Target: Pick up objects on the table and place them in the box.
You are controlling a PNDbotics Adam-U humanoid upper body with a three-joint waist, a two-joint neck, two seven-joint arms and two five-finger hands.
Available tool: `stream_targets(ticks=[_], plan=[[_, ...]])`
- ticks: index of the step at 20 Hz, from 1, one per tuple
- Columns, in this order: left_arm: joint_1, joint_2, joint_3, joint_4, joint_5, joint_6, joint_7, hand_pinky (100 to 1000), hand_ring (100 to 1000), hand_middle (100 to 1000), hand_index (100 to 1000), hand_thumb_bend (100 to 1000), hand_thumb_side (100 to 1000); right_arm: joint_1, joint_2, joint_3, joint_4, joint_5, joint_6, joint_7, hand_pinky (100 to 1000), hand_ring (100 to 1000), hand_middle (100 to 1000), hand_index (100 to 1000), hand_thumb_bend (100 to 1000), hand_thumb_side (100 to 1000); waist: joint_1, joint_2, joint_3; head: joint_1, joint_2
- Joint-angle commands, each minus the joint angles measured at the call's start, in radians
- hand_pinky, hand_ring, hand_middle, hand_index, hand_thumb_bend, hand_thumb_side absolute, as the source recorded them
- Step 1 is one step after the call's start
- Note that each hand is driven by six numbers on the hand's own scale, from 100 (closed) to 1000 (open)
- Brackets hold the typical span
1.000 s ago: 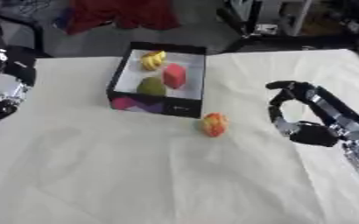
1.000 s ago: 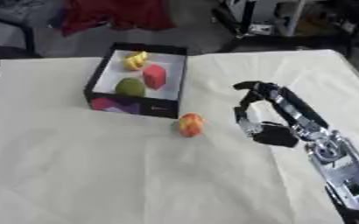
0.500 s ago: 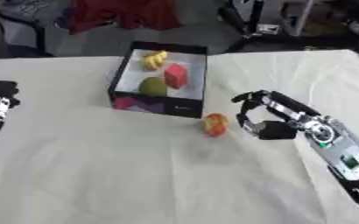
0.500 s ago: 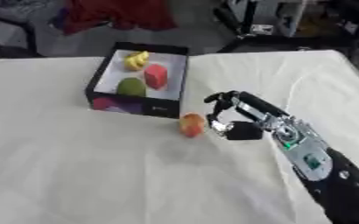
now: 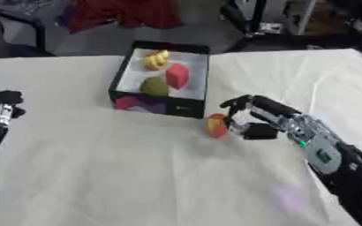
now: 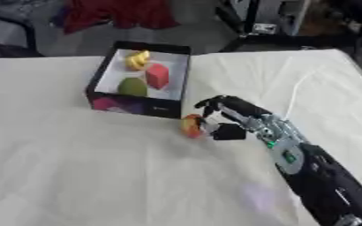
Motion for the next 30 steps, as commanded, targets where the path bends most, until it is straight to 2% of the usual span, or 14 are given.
stream_targets(ticks=[1,5,7,9,18,23,25,26,27,28,30], plan=[[-0.007,0.007,0.011,-0.012,-0.009,0.005,-0.003,680,586,617,727,198,839,-0.027,-0.004,-0.001,-0.005,0.027,-0.008,-0.013,793,750,636,879,100,802,0.003,0.006,0.002,-0.004,-0.002],[-0.006,0.004,0.011,-0.014,-0.012,0.007,-0.006,681,586,617,727,198,841,-0.039,0.0,0.009,-0.008,0.054,-0.021,-0.01,797,755,648,884,100,775,0.002,0.005,0.005,-0.006,-0.002],[-0.005,0.003,0.011,-0.014,-0.014,0.008,-0.008,681,586,617,727,197,842,-0.044,-0.003,0.015,-0.018,0.089,-0.031,-0.003,804,765,670,894,100,712,0.001,0.005,0.006,-0.007,-0.002],[-0.004,0.002,0.011,-0.014,-0.016,0.009,-0.01,681,587,617,727,197,844,-0.047,-0.007,0.018,-0.026,0.138,-0.038,0.009,809,771,684,899,100,689,0.0,0.004,0.007,-0.007,-0.002],[0.0,-0.002,0.01,-0.014,-0.026,0.012,-0.029,682,588,617,728,197,852,-0.057,-0.014,0.022,-0.009,0.322,-0.069,0.13,829,794,735,913,100,784,0.0,0.002,0.006,-0.008,-0.002],[0.002,-0.003,0.009,-0.014,-0.031,0.013,-0.036,682,589,617,728,195,858,-0.06,-0.017,0.024,0.001,0.424,-0.097,0.193,837,798,757,908,100,806,-0.001,0.001,0.007,-0.009,-0.002],[0.003,-0.004,0.009,-0.014,-0.032,0.013,-0.038,682,589,617,728,194,860,-0.061,-0.017,0.025,0.003,0.466,-0.111,0.213,839,803,762,894,100,756,-0.001,0.001,0.008,-0.009,-0.002],[0.003,-0.004,0.009,-0.014,-0.033,0.013,-0.039,682,589,617,728,193,861,-0.061,-0.016,0.023,0.005,0.482,-0.116,0.218,837,800,753,851,100,631,-0.001,0.001,0.008,-0.009,-0.002],[0.003,-0.005,0.008,-0.014,-0.033,0.014,-0.04,681,589,617,728,193,861,-0.06,-0.014,0.02,0.01,0.496,-0.117,0.218,835,797,745,827,100,560,-0.001,0.0,0.008,-0.01,-0.002],[0.004,-0.006,0.008,-0.014,-0.033,0.014,-0.041,681,589,617,728,192,862,-0.06,-0.012,0.016,0.014,0.509,-0.116,0.21,829,782,712,752,100,386,-0.001,0.0,0.009,-0.01,-0.002],[0.004,-0.006,0.008,-0.014,-0.033,0.014,-0.042,681,589,617,728,190,863,-0.06,-0.01,0.008,0.021,0.536,-0.102,0.17,824,770,681,661,100,378,-0.001,0.0,0.01,-0.01,-0.002]])
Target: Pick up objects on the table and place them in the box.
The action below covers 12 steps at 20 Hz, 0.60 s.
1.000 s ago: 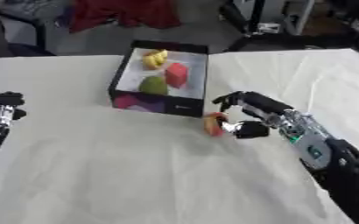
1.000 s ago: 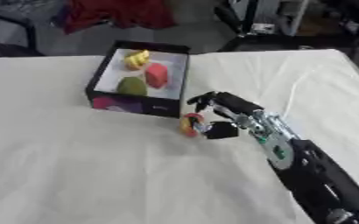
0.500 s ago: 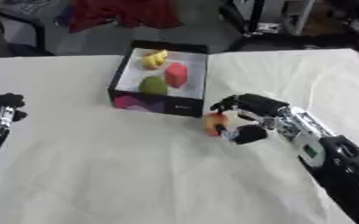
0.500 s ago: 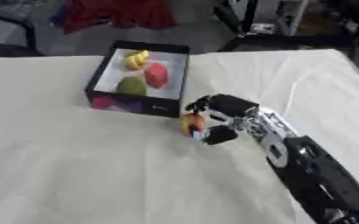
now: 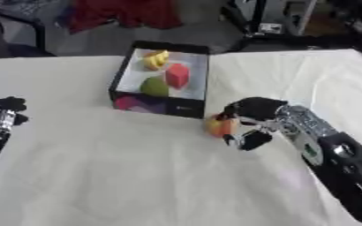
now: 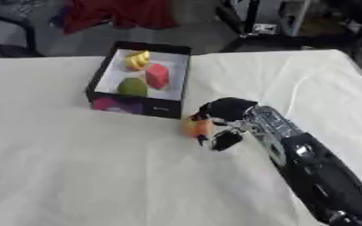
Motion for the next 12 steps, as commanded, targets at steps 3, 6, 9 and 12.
stream_targets(ticks=[3,6,9,12], plan=[[-0.005,0.011,0.008,-0.014,-0.007,0.001,-0.002,681,589,617,727,187,865,-0.007,-0.019,-0.023,0.01,0.067,0.041,-0.135,808,737,621,470,100,342,-0.001,0.0,0.001,-0.002,-0.002],[-0.005,0.01,0.008,-0.013,-0.008,0.002,-0.002,681,589,617,727,184,866,-0.007,-0.021,-0.033,0.001,0.08,0.089,-0.288,786,674,544,321,100,283,-0.001,0.0,0.0,-0.002,-0.002],[-0.006,0.009,0.007,-0.013,-0.007,0.002,-0.002,680,590,617,727,177,871,-0.01,-0.02,-0.039,0.004,0.082,0.131,-0.446,767,613,475,249,100,215,-0.001,0.0,0.0,-0.003,-0.002],[-0.006,0.008,0.007,-0.012,-0.006,0.004,-0.001,680,590,616,727,172,874,-0.013,-0.021,-0.044,0.018,0.082,0.155,-0.574,757,585,438,228,100,178,0.0,0.0,0.001,-0.004,-0.002]])
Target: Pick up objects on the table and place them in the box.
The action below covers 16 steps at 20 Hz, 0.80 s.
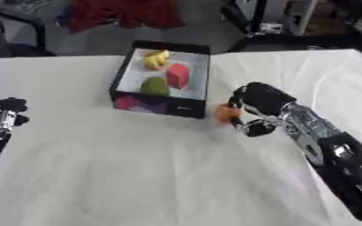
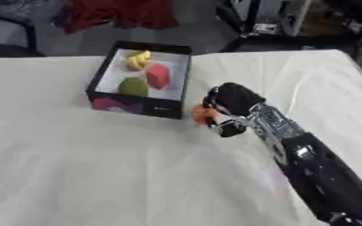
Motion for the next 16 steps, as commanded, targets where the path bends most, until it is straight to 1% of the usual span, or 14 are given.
stream_targets(ticks=[1,4,9,12,14,16], plan=[[-0.007,0.008,0.008,-0.012,0.001,0.002,0.001,680,590,616,727,170,875,-0.02,-0.022,-0.018,0.005,0.009,0.023,-0.125,756,580,433,226,100,173,0.0,0.0,0.001,-0.004,-0.002],[-0.007,0.008,0.007,-0.012,0.002,0.003,0.002,680,590,616,727,168,876,-0.022,-0.021,-0.019,0.025,0.019,0.029,-0.186,753,573,425,223,122,167,0.0,0.001,0.002,-0.006,-0.002],[-0.006,0.008,0.006,-0.014,0.004,0.003,0.002,678,590,616,727,167,877,-0.023,-0.021,-0.023,0.035,0.016,0.027,-0.231,748,557,408,218,131,134,0.001,0.002,0.004,-0.005,-0.002],[-0.006,0.009,0.007,-0.015,0.006,0.004,0.004,679,590,616,726,169,876,-0.034,-0.038,-0.027,0.002,-0.011,0.031,-0.235,750,556,405,217,152,100,0.0,0.002,0.005,-0.006,-0.002],[-0.007,0.008,0.006,-0.016,0.008,0.004,0.004,679,591,616,726,159,878,-0.061,-0.057,-0.029,-0.024,-0.041,0.036,-0.226,750,555,405,217,168,100,0.001,0.003,0.008,-0.009,-0.002],[-0.013,0.005,0.002,-0.018,0.011,0.002,0.001,679,591,616,727,160,878,-0.101,-0.077,-0.029,-0.042,-0.08,0.042,-0.207,750,551,402,215,157,100,0.006,0.006,0.016,-0.017,-0.002]])
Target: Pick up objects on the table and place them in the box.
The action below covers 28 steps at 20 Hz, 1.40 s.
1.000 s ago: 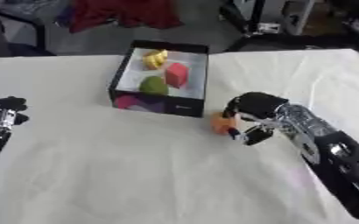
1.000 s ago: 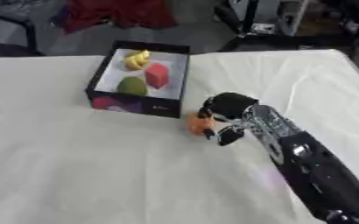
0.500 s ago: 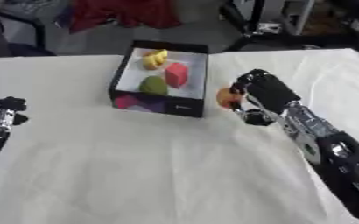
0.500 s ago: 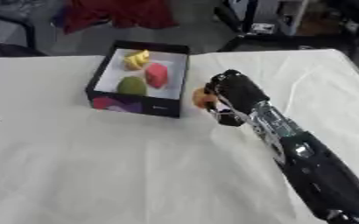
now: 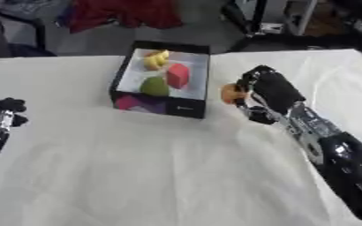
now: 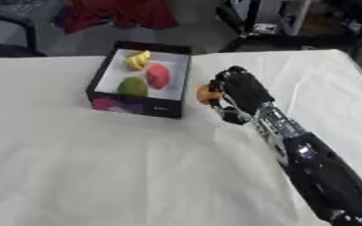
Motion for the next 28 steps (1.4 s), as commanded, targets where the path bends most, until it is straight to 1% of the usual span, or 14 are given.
stream_targets(ticks=[1,3,6,10,14,18,19,20,21,22,23,25,27,28], plan=[[-0.017,0.001,-0.001,-0.019,0.01,-0.003,-0.004,679,591,616,727,157,878,-0.071,-0.054,-0.015,-0.049,-0.06,0.011,0.025,751,550,401,214,149,100,0.01,0.008,0.012,-0.016,-0.002],[-0.027,-0.01,-0.007,-0.022,0.015,-0.006,-0.009,678,591,615,725,156,876,-0.126,-0.064,-0.02,-0.038,-0.105,0.022,0.056,750,542,394,209,100,100,0.019,0.015,0.032,-0.038,-0.002],[-0.047,-0.028,-0.018,-0.027,0.023,-0.009,-0.012,675,582,611,722,162,869,-0.201,-0.056,-0.033,0.011,-0.162,0.038,0.098,747,528,382,202,100,100,0.032,0.026,0.066,-0.077,-0.002],[-0.077,-0.05,-0.038,-0.034,0.035,-0.016,-0.022,672,578,608,722,165,864,-0.271,-0.024,-0.058,0.13,-0.191,0.049,0.129,748,522,376,201,100,100,0.047,0.042,0.119,-0.136,-0.002],[-0.091,-0.061,-0.051,-0.04,0.046,-0.02,-0.027,670,572,605,721,167,861,-0.312,0.018,-0.093,0.272,-0.186,0.033,0.127,750,517,372,218,100,100,0.058,0.053,0.158,-0.175,-0.002],[-0.1,-0.07,-0.058,-0.043,0.053,-0.023,-0.029,667,569,602,720,171,858,-0.329,0.06,-0.112,0.365,-0.172,0.006,0.12,759,531,396,405,100,100,0.064,0.06,0.177,-0.192,-0.002],[-0.102,-0.072,-0.06,-0.044,0.055,-0.023,-0.029,667,569,601,720,172,857,-0.331,0.068,-0.112,0.377,-0.165,-0.001,0.122,761,540,410,474,100,108,0.065,0.061,0.179,-0.194,-0.002],[-0.103,-0.073,-0.061,-0.044,0.056,-0.023,-0.029,667,569,601,720,173,857,-0.332,0.074,-0.111,0.385,-0.157,-0.007,0.125,762,544,415,509,100,109,0.066,0.061,0.18,-0.196,-0.002],[-0.104,-0.074,-0.062,-0.044,0.057,-0.023,-0.029,666,568,601,720,173,857,-0.333,0.079,-0.111,0.389,-0.149,-0.011,0.126,763,551,426,590,100,113,0.066,0.061,0.18,-0.198,-0.002],[-0.104,-0.075,-0.062,-0.043,0.057,-0.023,-0.029,666,568,600,720,173,857,-0.334,0.081,-0.112,0.39,-0.139,-0.01,0.124,763,552,428,618,100,117,0.066,0.06,0.181,-0.198,-0.002],[-0.103,-0.076,-0.063,-0.042,0.057,-0.023,-0.029,666,568,600,720,174,858,-0.334,0.082,-0.113,0.39,-0.131,-0.004,0.12,764,559,442,703,100,183,0.066,0.06,0.181,-0.199,-0.002],[-0.101,-0.076,-0.062,-0.041,0.056,-0.022,-0.027,664,568,599,720,174,857,-0.334,0.083,-0.115,0.387,-0.123,0.016,0.113,767,573,467,816,100,465,0.065,0.06,0.18,-0.198,-0.002],[-0.099,-0.076,-0.061,-0.04,0.055,-0.021,-0.025,664,567,599,720,174,858,-0.333,0.081,-0.113,0.375,-0.127,0.034,0.103,767,573,468,823,100,477,0.063,0.059,0.18,-0.198,-0.002],[-0.099,-0.077,-0.061,-0.039,0.055,-0.02,-0.025,664,567,598,719,174,858,-0.332,0.08,-0.114,0.368,-0.133,0.041,0.098,763,572,484,875,100,641,0.062,0.059,0.179,-0.196,-0.002]])
